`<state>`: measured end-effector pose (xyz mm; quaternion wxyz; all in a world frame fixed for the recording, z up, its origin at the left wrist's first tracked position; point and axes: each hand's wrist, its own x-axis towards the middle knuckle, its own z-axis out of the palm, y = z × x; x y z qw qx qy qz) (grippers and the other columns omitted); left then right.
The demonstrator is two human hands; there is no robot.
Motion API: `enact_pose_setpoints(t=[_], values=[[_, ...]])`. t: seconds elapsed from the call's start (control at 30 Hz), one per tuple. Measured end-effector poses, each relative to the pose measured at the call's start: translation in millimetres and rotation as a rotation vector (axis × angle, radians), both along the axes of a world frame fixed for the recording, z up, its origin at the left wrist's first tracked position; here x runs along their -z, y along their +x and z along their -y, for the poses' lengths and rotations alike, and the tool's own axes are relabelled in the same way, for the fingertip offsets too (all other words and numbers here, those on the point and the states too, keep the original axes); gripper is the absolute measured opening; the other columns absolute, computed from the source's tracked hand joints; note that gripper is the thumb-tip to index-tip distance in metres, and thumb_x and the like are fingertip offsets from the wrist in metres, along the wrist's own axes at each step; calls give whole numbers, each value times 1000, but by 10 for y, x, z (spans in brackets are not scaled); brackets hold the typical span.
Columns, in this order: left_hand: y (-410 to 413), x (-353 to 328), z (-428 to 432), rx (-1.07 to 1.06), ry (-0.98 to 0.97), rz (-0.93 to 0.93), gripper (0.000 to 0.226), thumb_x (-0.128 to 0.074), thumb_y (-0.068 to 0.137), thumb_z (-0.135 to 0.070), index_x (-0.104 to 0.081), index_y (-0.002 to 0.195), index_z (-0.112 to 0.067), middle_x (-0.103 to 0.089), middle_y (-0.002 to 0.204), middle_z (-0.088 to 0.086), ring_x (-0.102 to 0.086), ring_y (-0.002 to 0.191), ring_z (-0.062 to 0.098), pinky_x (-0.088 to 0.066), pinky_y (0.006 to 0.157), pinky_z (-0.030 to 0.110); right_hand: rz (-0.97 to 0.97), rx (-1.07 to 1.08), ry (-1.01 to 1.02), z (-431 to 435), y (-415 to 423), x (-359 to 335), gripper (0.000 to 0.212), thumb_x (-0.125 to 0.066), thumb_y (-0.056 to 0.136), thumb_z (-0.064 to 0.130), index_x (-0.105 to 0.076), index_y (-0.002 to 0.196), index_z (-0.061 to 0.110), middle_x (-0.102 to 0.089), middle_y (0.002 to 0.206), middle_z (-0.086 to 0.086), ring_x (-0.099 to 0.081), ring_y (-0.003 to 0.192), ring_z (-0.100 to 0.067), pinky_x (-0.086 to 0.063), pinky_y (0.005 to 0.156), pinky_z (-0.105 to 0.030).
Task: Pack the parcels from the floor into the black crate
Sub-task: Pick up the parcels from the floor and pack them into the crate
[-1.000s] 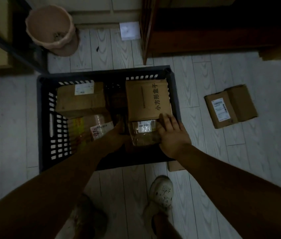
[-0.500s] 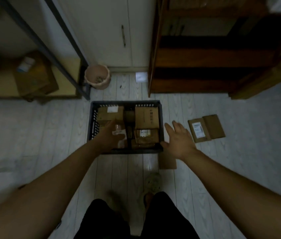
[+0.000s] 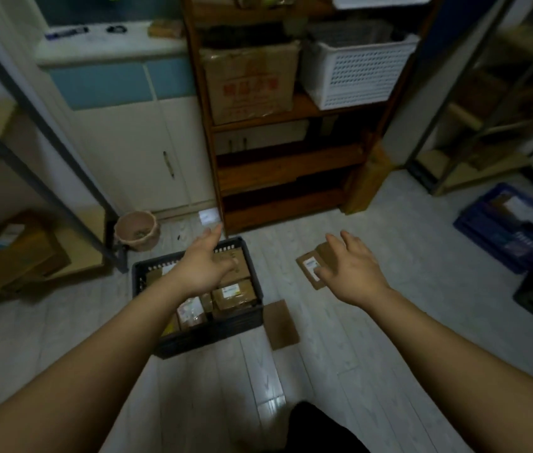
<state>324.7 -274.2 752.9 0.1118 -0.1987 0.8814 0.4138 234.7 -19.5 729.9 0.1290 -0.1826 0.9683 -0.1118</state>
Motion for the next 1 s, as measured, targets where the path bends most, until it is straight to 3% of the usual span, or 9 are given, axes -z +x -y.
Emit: enact_pose_setpoints(t=[0.27,0.6,1.0], values=[[-272,-420,-1078,69,-58,-153,79,-56,92,-38,-3,150,-34,1,160,-5,0,147,19,-11,119,42,13,200,-254,-1134,-70,-470,72,-50,92,51,-19,152,26,-13,160,-4,-13,146,-23,-17,116,-38],[-1209,-352,-3030,147,20,-97,76,-55,92,-37,-5,150,-37,1,160,-5,-2,147,20,-12,119,44,-8,283,-277,-3297,-556,-706,72,-49,93,51,-19,152,25,-12,160,-4,-14,146,-21,-12,116,-29],[-2207,-209,-3255,62,13,-160,76,-56,92,-34,-6,149,-36,-3,160,-5,-5,147,20,-13,119,42,119,237,-367,-3434,-1604,-356,70,-53,93,46,-21,151,26,-13,160,-2,-13,146,-18,-14,117,-32]])
